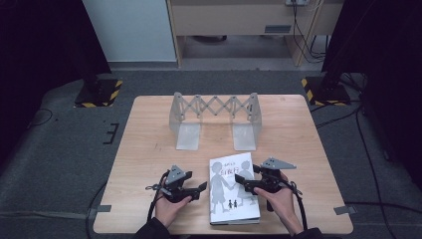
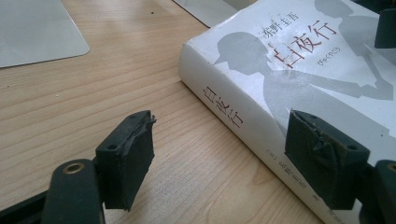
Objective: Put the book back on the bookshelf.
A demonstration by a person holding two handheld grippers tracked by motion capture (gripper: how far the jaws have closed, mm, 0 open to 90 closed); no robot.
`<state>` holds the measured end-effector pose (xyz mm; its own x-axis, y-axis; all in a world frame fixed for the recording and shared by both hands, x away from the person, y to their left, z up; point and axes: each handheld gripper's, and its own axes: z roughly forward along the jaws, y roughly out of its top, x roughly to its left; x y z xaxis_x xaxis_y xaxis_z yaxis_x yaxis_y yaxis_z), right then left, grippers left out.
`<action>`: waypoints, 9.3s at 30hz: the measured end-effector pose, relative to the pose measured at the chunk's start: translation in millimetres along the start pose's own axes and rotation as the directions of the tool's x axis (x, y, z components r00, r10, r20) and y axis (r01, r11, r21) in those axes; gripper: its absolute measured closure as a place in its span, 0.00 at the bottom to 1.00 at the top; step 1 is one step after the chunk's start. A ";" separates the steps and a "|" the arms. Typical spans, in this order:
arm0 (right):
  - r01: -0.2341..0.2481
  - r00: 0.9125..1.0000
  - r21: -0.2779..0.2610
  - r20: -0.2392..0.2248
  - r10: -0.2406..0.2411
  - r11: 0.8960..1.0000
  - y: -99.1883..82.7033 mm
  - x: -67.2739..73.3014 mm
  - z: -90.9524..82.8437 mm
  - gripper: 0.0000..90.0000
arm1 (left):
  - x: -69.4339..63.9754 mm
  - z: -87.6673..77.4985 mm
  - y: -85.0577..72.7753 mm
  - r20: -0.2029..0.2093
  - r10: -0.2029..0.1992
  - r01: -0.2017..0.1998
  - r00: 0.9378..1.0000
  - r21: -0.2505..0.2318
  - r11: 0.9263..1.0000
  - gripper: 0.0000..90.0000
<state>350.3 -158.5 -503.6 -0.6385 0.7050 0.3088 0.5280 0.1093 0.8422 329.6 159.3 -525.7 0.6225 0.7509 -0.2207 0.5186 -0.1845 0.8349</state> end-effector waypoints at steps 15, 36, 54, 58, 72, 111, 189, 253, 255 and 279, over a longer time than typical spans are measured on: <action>-0.038 0.999 0.001 -0.034 0.038 0.999 -2.1 5.6 4.9 0.25 | -0.4 0.0 0.0 0.004 -0.001 0.001 1.000 -0.002 1.000 0.25; -0.076 0.993 0.053 -0.081 0.080 0.996 -7.8 10.1 18.3 0.27 | -2.9 2.0 -0.3 0.028 0.000 0.000 1.000 -0.001 1.000 0.25; -0.151 0.987 0.037 -0.056 0.153 0.988 -9.1 3.5 17.1 0.48 | -5.1 3.4 0.3 0.049 -0.003 0.004 0.999 -0.011 1.000 0.26; -0.187 0.980 0.042 -0.060 0.189 0.982 -8.8 -0.4 16.3 0.56 | -5.0 2.8 0.9 0.064 -0.010 0.012 0.998 -0.024 1.000 0.26; -0.288 0.951 -0.020 -0.120 0.283 0.958 -3.6 0.0 6.9 0.76 | -11.5 6.4 1.5 0.132 -0.024 0.028 0.991 -0.027 0.999 0.23; -0.249 0.936 -0.106 -0.282 0.211 0.963 9.6 9.4 -16.2 0.92 | -27.7 21.3 -5.5 0.319 -0.090 0.101 0.943 -0.018 0.995 0.00; -0.136 0.988 0.087 -0.058 0.141 0.987 -19.0 -20.9 4.8 0.33 | -22.6 40.1 -5.4 0.295 -0.248 0.228 0.923 0.102 0.968 0.08; -0.071 0.994 -0.155 0.073 0.083 0.985 -1.1 -48.6 -42.8 0.45 | -32.9 22.3 41.5 0.374 -0.222 0.301 0.901 -0.168 0.939 0.50; -0.055 0.990 -0.121 0.120 0.070 0.991 -3.0 -52.2 -43.2 0.43 | -33.5 21.5 44.3 0.380 -0.221 0.300 0.898 -0.162 0.940 0.50; -0.021 0.927 0.167 0.373 -0.043 0.986 -19.5 -87.3 -45.6 0.25 | -43.7 8.5 66.3 0.432 -0.164 0.257 0.887 -0.167 0.952 0.58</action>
<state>370.2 -254.2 -526.8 -0.4059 0.9100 0.0849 0.6277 0.2100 0.7496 341.7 108.9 -465.1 0.7201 0.4223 -0.5506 0.5561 0.1233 0.8219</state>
